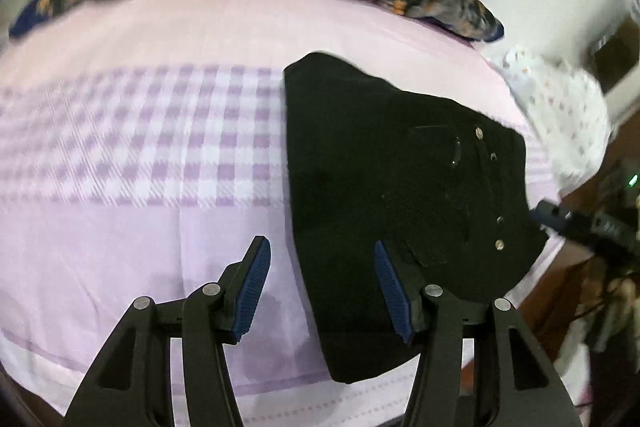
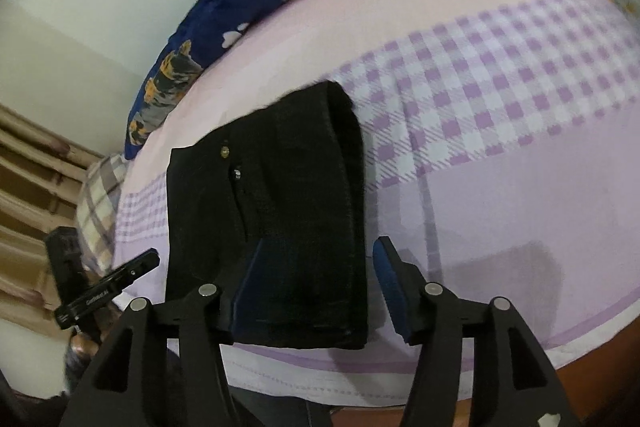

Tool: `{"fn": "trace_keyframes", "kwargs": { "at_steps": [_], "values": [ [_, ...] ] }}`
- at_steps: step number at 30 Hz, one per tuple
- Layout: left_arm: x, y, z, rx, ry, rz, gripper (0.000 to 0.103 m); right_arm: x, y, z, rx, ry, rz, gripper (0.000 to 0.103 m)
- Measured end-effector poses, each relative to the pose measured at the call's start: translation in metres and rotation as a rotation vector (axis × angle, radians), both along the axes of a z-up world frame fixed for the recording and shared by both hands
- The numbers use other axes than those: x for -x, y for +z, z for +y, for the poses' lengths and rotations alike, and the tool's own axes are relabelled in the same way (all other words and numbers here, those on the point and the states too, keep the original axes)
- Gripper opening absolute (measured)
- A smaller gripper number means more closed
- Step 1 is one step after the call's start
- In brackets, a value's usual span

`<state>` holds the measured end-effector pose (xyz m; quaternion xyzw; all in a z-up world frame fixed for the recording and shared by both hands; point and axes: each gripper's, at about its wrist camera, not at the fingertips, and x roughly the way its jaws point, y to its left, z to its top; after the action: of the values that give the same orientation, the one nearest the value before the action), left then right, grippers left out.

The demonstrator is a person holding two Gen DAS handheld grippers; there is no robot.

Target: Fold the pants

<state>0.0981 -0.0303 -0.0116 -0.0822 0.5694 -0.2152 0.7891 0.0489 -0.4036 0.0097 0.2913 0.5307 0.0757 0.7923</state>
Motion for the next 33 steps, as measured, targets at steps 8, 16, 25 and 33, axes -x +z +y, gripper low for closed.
{"fn": "trace_keyframes", "kwargs": {
  "at_steps": [8, 16, 25, 33],
  "values": [
    [-0.005, -0.023, 0.006, 0.183, 0.022, 0.170, 0.055, -0.001, -0.027, -0.020, -0.131, -0.009, 0.045, 0.055],
    [-0.009, -0.032, 0.004, 0.241, 0.040, 0.225, 0.055, -0.011, -0.038, -0.035, -0.249, 0.036, 0.021, 0.057],
    [-0.023, -0.037, 0.003, 0.303, 0.057, 0.256, 0.056, -0.051, -0.047, -0.017, -0.353, 0.166, -0.004, 0.056],
    [-0.032, -0.037, -0.008, 0.332, 0.040, 0.222, 0.061, -0.066, -0.048, -0.006, -0.356, 0.223, 0.003, 0.047]
  ]
}}
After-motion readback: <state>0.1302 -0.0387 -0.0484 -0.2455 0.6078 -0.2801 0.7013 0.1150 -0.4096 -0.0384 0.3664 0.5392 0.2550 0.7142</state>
